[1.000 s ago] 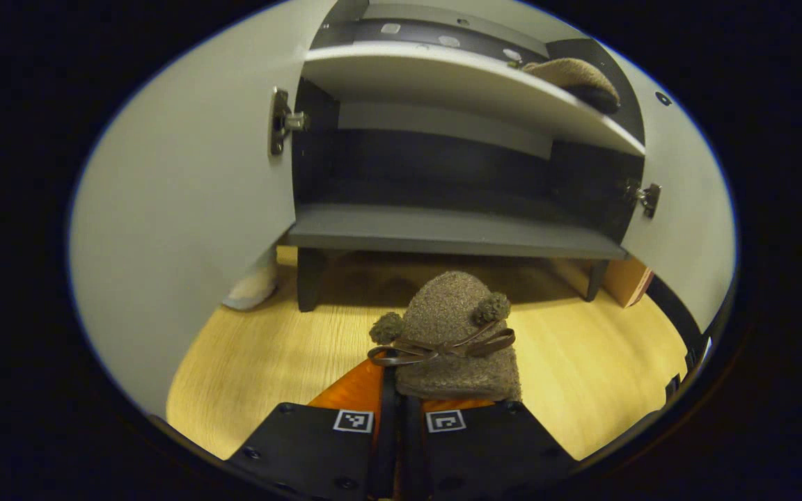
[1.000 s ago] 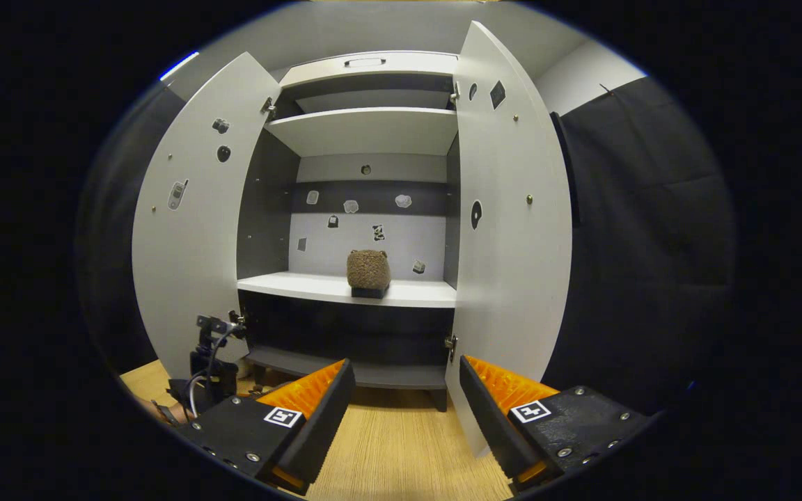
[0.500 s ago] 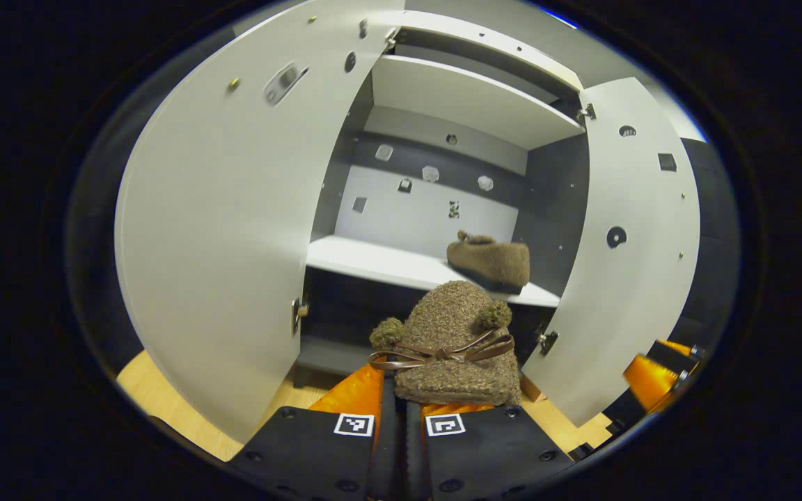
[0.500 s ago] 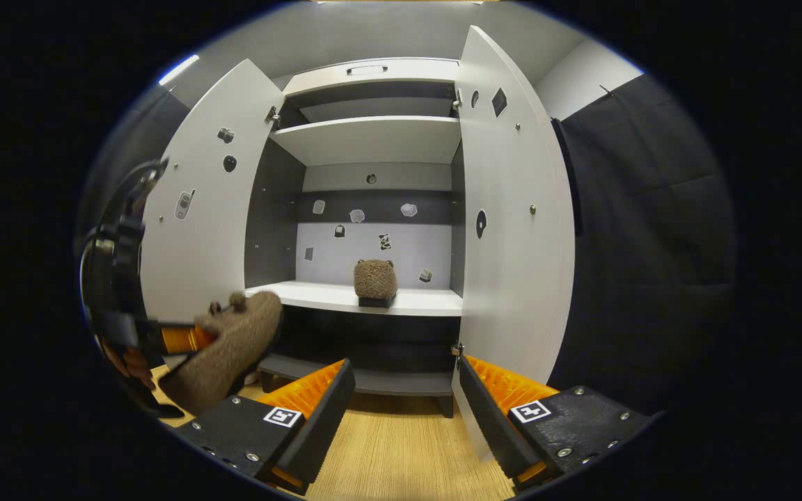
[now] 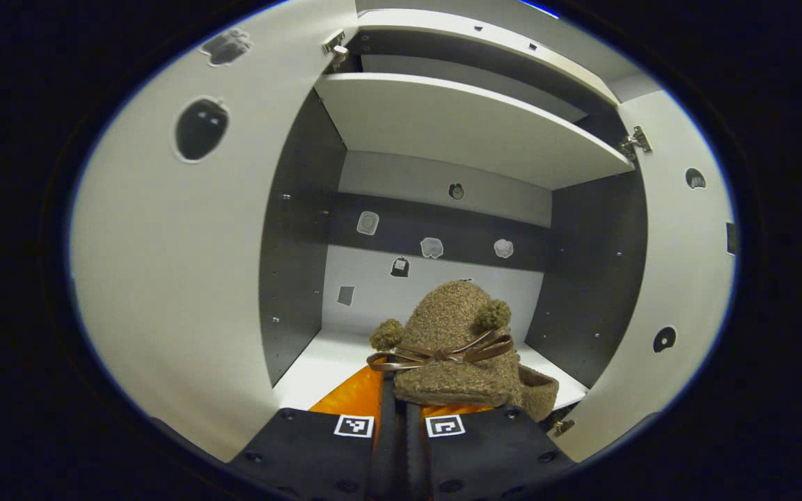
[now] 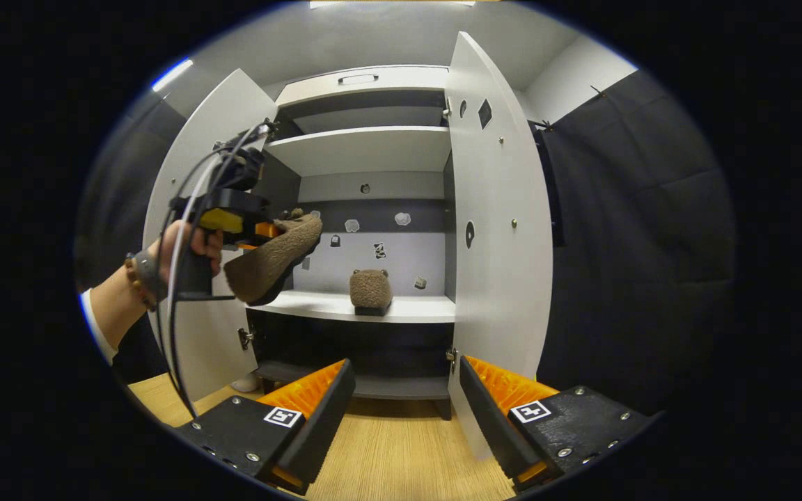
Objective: Grab one shoe with the right hand and put it into the shoe cabinet, grab the other shoe with the left hand and put it into the shoe cabinet; then close the right door with the right hand and the left door with the left hand.
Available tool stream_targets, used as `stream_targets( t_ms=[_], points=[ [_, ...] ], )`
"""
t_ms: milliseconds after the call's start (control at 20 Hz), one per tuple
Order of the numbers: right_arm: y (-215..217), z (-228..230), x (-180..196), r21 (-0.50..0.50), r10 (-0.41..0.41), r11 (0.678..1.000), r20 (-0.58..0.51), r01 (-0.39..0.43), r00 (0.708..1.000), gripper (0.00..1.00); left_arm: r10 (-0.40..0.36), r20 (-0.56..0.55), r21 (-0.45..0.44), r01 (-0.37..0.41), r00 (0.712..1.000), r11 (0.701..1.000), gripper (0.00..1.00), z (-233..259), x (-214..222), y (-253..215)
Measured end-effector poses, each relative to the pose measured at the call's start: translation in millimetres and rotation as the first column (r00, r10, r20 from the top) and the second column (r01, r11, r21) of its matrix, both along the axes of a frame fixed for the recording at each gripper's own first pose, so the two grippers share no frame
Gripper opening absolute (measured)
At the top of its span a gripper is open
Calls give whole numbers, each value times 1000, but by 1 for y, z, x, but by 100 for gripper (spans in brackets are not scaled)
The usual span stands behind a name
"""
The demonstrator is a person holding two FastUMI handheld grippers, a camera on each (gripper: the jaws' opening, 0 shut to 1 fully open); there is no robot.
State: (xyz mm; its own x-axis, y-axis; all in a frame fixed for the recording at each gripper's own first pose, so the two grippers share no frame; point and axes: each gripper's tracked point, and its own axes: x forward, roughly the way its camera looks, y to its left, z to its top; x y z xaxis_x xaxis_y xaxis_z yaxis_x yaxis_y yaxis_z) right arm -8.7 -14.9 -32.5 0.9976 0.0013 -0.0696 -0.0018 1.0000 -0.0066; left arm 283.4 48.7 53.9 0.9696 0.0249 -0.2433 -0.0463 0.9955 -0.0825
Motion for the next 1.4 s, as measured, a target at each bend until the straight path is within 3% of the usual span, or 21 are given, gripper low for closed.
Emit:
stream_targets(
  t_ms=[250, 400, 550, 800, 950, 1050, 1100, 1200, 1400],
  points=[
    [-14, -1, -1, -1, -33, 999, -13, 33, 999, 93, 71, -212, 71, -57, 975, 996, 14, -69, 76, 14],
    [-16, -8, 0, -6, -34, 999, -36, 34, 999, 93, 92, -322, 55, -78, 942, 995, 14, -110, 99, 13],
    [-13, -13, 3, 14, -31, 999, -45, 32, 998, 93, 101, -362, 66, -83, 927, 994, 16, -128, 104, 16],
    [-14, -23, 7, 14, -25, 1000, -66, 26, 998, 93, 133, -363, 50, -124, 922, 991, 39, -134, 101, 28],
    [-16, -22, 9, 18, -21, 1000, -60, 22, 998, 93, 126, -371, 45, -118, 920, 992, 66, -134, 96, 32],
    [-19, -23, 10, 16, -20, 1000, -60, 20, 998, 93, 117, -368, 62, -101, 922, 993, 75, -131, 94, 36],
    [-19, -23, 12, 16, -19, 1000, -61, 20, 998, 93, 117, -371, 67, -99, 921, 993, 86, -129, 93, 36],
    [-21, -24, 11, 14, -20, 1000, -61, 21, 998, 93, 88, -368, 57, -72, 926, 996, 93, -122, 89, 30],
    [-21, -25, 8, 14, -18, 1000, -60, 19, 998, 93, 21, -327, 52, -5, 945, 999, 90, -91, 74, 13]
  ],
)
